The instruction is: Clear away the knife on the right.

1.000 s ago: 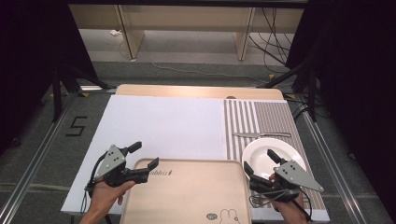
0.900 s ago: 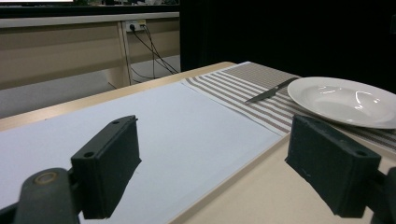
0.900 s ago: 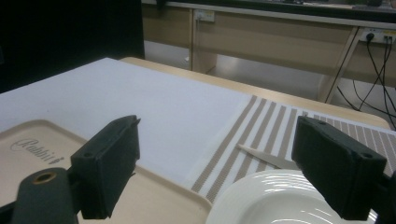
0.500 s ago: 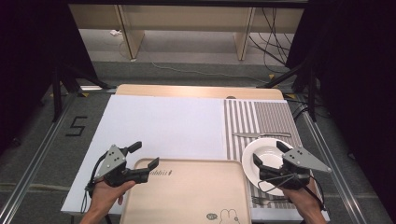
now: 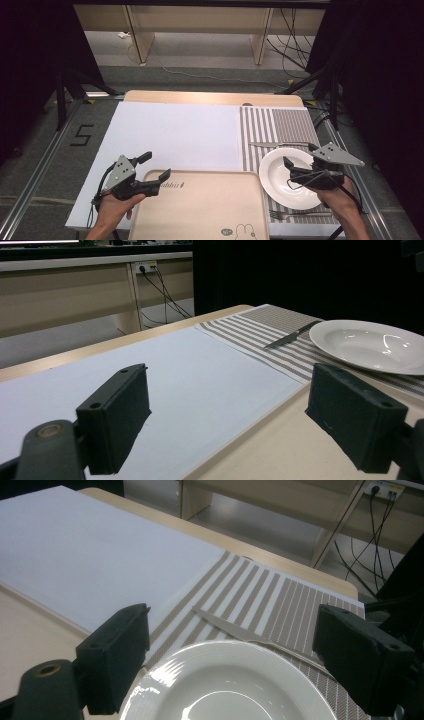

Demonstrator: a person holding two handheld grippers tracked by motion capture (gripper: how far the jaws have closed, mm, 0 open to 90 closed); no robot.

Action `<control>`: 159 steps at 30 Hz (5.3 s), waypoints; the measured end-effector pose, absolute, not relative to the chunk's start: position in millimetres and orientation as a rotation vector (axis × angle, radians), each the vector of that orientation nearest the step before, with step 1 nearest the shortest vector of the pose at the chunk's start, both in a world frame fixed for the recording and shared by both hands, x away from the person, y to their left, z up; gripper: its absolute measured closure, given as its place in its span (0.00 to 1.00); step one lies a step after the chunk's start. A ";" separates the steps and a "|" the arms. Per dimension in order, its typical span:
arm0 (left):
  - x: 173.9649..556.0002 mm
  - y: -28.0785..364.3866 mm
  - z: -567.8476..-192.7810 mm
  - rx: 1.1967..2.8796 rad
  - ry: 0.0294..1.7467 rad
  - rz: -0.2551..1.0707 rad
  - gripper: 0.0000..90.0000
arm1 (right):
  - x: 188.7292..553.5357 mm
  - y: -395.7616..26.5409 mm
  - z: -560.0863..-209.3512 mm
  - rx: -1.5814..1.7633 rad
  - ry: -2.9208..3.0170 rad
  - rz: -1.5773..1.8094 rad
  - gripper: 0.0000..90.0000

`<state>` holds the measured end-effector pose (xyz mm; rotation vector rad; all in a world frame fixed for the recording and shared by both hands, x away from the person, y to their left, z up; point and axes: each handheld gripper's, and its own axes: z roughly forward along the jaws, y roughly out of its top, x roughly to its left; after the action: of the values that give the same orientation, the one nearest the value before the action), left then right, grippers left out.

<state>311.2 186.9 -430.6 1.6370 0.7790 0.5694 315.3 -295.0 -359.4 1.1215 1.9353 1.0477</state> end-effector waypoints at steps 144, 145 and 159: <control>312.8 180.4 -433.2 1.678 0.743 0.541 0.19 | 539.7 -327.3 -450.1 1.365 2.556 0.012 0.42; 312.9 180.6 -433.1 1.678 0.743 0.542 0.19 | 540.0 -326.6 -451.0 1.357 2.569 0.004 0.43; 312.6 179.9 -433.4 1.683 0.740 0.537 0.19 | 541.8 -327.2 -451.2 1.341 2.591 0.047 0.46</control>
<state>312.6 179.9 -433.4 1.6834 0.7399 0.5369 541.8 -327.2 -451.2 1.3407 2.5911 0.0466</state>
